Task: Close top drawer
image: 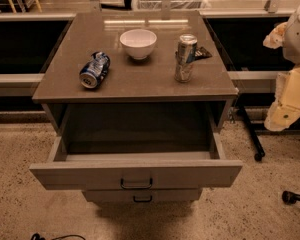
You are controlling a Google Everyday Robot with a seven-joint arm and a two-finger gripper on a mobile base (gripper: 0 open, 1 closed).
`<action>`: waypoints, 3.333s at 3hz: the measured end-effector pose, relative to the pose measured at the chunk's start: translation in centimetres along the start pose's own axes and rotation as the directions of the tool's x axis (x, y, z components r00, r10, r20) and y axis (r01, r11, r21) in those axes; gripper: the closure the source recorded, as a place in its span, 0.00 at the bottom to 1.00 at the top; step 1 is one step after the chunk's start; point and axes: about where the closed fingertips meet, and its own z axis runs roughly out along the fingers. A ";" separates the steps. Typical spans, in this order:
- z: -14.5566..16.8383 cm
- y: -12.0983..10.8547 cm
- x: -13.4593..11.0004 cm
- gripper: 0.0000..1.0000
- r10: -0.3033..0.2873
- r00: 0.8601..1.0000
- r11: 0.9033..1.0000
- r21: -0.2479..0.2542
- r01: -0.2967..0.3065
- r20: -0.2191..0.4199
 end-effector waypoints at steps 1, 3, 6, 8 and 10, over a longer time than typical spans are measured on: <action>0.0 0.0 0.0 0.00 0.000 1.000 1.000 0.000 0.000 0.000; 12.1 6.4 -1.0 0.19 0.015 0.998 0.974 -0.225 0.000 0.061; 28.5 20.9 -0.7 0.88 -0.040 0.997 0.879 -0.472 0.065 0.062; 35.2 20.7 -1.2 1.00 -0.075 0.992 0.917 -0.384 0.107 0.098; 35.5 20.5 -1.4 1.00 -0.063 0.990 0.931 -0.350 0.105 0.129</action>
Offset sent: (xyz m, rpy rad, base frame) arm -0.0148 0.0370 -0.1732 0.1746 0.3607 0.0520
